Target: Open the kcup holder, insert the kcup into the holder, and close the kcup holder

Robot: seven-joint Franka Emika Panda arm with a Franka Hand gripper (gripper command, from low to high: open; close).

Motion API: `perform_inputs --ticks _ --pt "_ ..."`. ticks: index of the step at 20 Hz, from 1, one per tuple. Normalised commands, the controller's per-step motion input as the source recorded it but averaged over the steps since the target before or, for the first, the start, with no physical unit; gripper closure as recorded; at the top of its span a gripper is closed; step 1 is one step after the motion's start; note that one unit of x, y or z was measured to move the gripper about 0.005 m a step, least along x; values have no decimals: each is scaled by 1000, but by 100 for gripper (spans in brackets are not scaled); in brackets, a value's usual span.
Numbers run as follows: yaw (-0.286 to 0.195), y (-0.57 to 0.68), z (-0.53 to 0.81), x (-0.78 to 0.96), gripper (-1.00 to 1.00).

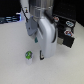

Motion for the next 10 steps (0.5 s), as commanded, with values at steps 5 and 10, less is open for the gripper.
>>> perform_inputs --ticks 5,10 --pt "-303 -420 -171 -136 -100" --pt "-302 -426 -330 -166 -100"
